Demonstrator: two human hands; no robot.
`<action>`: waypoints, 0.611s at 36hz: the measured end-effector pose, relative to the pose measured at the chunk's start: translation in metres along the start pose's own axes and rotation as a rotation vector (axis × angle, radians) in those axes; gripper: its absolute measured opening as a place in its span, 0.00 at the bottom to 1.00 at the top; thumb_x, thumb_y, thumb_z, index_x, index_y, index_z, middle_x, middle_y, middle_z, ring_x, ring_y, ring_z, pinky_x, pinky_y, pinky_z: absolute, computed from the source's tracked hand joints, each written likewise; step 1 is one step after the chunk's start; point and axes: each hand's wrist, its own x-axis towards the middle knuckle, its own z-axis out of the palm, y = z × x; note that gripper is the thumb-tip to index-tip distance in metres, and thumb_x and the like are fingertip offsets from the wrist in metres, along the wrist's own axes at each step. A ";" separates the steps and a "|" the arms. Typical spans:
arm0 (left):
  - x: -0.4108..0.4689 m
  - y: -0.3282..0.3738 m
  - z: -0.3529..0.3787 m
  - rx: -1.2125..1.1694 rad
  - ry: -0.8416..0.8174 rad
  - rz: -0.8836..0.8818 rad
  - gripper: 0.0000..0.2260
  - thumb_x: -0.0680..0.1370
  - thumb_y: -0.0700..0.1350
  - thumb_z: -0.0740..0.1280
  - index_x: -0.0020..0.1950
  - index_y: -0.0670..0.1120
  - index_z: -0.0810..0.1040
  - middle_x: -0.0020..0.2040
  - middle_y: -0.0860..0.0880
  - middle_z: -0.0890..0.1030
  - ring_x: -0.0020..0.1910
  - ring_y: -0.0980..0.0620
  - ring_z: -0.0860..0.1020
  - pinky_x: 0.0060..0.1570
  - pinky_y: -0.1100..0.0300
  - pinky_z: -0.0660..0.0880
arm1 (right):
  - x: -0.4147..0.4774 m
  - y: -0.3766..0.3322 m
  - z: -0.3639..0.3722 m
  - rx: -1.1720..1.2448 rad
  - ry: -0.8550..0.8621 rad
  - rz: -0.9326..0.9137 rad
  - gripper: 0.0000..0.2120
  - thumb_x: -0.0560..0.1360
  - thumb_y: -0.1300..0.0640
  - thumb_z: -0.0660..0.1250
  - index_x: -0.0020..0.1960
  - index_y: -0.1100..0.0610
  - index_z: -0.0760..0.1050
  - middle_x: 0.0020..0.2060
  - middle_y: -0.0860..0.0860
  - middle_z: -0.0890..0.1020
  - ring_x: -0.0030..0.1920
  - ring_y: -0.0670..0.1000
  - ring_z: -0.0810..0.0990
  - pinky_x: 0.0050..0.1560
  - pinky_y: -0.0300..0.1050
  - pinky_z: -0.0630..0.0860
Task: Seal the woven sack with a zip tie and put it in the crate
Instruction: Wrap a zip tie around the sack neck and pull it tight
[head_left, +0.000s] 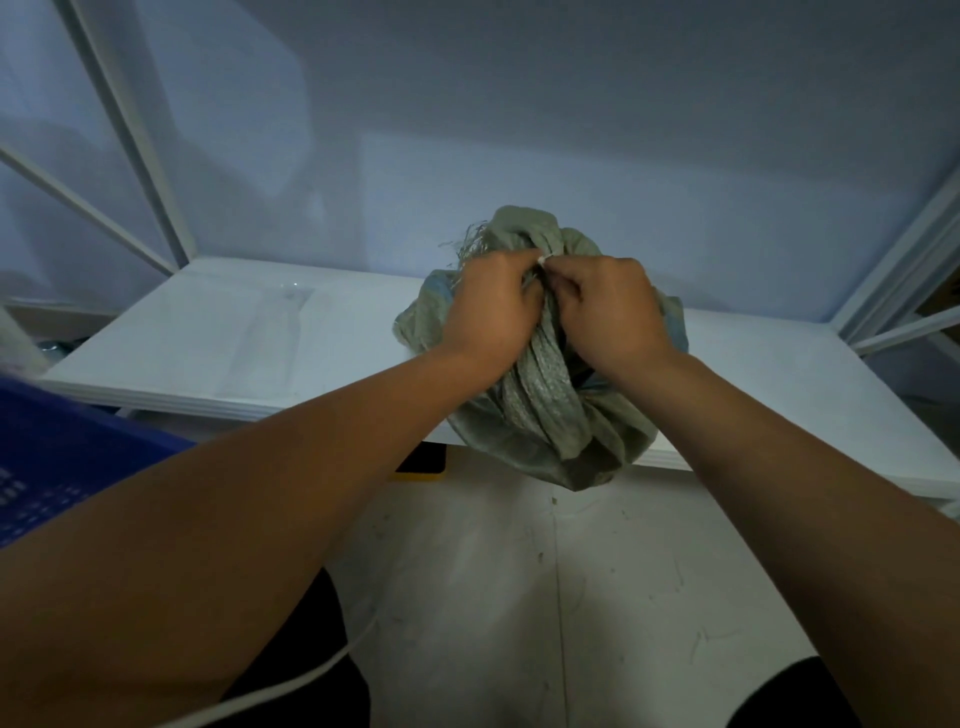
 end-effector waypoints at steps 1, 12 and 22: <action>0.000 0.000 0.000 -0.007 -0.005 -0.003 0.10 0.76 0.33 0.64 0.49 0.41 0.84 0.35 0.49 0.80 0.30 0.67 0.74 0.33 0.77 0.67 | 0.001 0.001 0.000 -0.008 -0.007 0.002 0.13 0.80 0.60 0.62 0.57 0.55 0.85 0.42 0.58 0.87 0.40 0.60 0.83 0.41 0.55 0.81; -0.006 0.001 -0.004 -0.093 -0.017 0.059 0.12 0.83 0.40 0.62 0.62 0.40 0.81 0.46 0.54 0.81 0.39 0.77 0.75 0.41 0.82 0.66 | 0.003 0.004 -0.004 -0.023 -0.084 -0.007 0.13 0.80 0.63 0.60 0.52 0.61 0.84 0.42 0.59 0.84 0.41 0.57 0.80 0.39 0.43 0.69; 0.000 -0.005 -0.002 -0.127 0.069 0.099 0.10 0.83 0.40 0.64 0.59 0.40 0.83 0.50 0.48 0.85 0.48 0.64 0.77 0.46 0.80 0.69 | 0.012 -0.001 -0.009 0.633 0.070 0.775 0.14 0.73 0.49 0.66 0.53 0.57 0.77 0.47 0.54 0.83 0.45 0.55 0.82 0.45 0.47 0.78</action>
